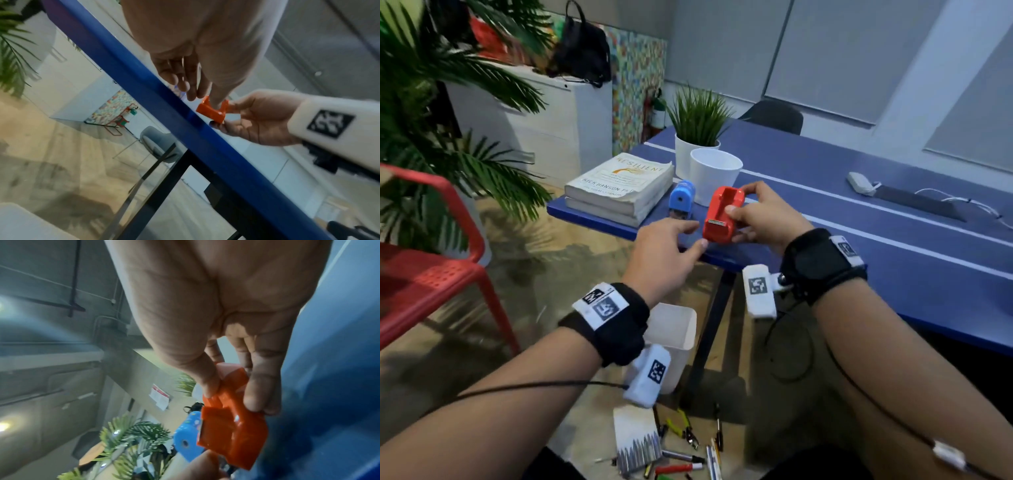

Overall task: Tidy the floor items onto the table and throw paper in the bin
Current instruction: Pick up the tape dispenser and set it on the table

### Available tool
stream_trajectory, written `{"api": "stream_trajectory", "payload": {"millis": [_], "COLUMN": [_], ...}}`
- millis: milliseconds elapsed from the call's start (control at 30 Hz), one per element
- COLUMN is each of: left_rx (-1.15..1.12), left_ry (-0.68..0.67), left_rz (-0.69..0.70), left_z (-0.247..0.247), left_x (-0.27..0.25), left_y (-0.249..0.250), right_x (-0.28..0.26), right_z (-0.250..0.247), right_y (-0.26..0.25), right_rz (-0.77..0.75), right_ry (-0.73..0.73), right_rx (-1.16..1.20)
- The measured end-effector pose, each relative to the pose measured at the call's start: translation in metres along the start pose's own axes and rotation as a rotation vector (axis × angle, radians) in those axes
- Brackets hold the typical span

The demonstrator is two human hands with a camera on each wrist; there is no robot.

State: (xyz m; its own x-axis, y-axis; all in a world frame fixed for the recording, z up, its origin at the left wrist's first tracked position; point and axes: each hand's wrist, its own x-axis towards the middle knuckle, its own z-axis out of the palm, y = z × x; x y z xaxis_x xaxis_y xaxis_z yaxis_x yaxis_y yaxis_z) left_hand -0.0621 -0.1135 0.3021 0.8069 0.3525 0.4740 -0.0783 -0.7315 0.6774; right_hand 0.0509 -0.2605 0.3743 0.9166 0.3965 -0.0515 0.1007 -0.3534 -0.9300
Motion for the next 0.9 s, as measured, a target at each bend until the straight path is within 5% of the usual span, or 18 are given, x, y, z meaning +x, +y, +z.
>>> {"api": "stream_trajectory", "payload": {"millis": [200,300,467,667,900], "left_rx": [0.198,0.187,0.131,0.127,0.109], "left_ry": [0.023,0.067,0.107,0.129,0.144], "left_rz": [-0.072,-0.112,-0.109,-0.103,-0.117], "left_z": [0.032,0.034,0.040,0.045,0.046], "left_x": [0.019,0.022,0.021,0.018,0.019], "left_y": [-0.009,-0.010,-0.014,-0.017,-0.017], "right_x": [0.038,0.039,0.034,0.036,0.042], "right_z": [0.003,-0.007,-0.021,-0.018,-0.019], "right_y": [0.014,0.018,0.028,0.036,0.038], "right_rz": [0.137,0.055,-0.040,-0.206,-0.193], "right_ry": [-0.105,-0.126,-0.337,-0.248,-0.239], "right_rx": [-0.072,-0.288,-0.143,-0.307,-0.355]}}
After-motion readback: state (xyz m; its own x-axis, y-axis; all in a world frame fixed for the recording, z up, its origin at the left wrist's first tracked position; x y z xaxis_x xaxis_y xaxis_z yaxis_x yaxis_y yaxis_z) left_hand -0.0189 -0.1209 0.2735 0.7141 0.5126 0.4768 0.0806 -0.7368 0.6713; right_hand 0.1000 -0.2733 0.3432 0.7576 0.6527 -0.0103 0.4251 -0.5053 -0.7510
